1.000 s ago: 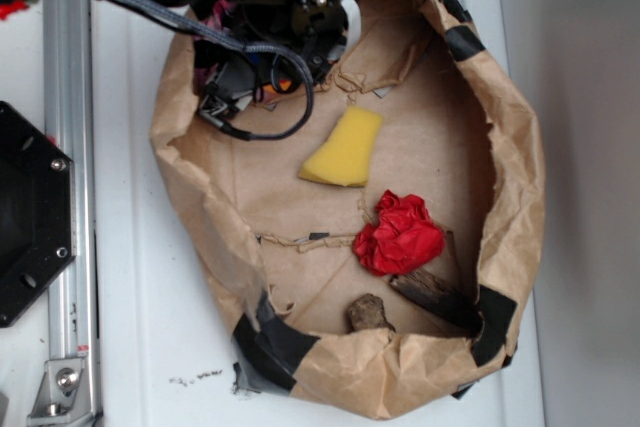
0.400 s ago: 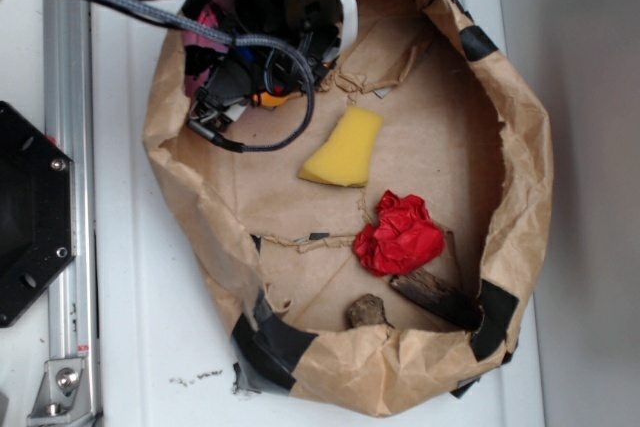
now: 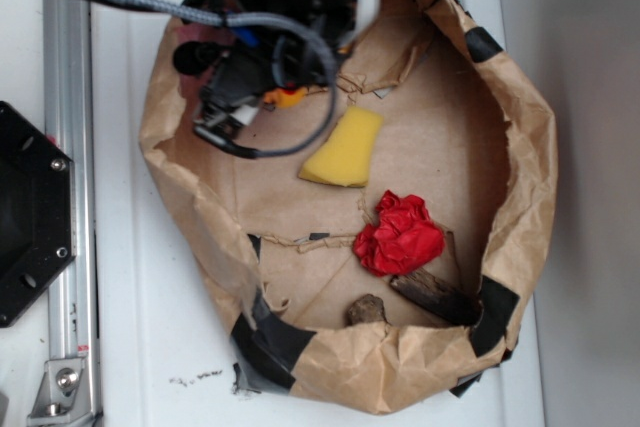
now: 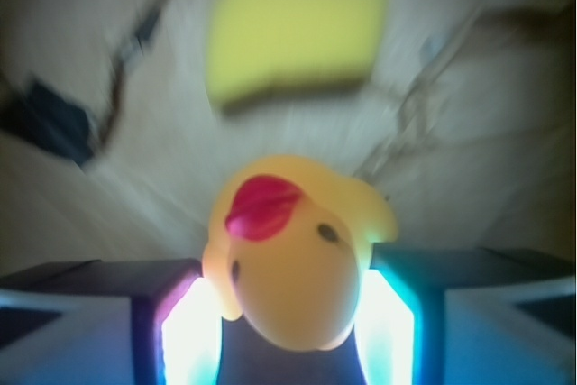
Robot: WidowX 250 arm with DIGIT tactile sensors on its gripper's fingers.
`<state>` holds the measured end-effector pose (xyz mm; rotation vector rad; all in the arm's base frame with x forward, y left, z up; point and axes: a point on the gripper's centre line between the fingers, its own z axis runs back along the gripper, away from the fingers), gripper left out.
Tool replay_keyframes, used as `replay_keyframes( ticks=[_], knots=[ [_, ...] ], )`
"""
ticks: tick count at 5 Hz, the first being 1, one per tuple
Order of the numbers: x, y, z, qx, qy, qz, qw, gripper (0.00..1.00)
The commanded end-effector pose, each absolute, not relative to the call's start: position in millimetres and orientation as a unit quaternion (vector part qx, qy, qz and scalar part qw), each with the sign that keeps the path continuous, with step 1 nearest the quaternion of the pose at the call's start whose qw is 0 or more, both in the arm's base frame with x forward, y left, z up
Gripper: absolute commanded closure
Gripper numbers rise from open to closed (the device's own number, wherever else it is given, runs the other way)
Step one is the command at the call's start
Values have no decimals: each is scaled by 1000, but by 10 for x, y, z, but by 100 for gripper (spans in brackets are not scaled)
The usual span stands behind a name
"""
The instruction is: Grab the yellow duck.
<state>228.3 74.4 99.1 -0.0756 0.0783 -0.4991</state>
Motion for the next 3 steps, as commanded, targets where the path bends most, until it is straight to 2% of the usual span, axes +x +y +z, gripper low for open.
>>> replay_keyframes(
  ticks=[1, 2, 3],
  knots=[
    [2631, 299, 1496, -14, -13, -109, 994, 100],
    [2624, 339, 1499, -9, -49, -20, 999, 100],
    [2645, 378, 1430, -30, -63, -22, 997, 100]
  ],
)
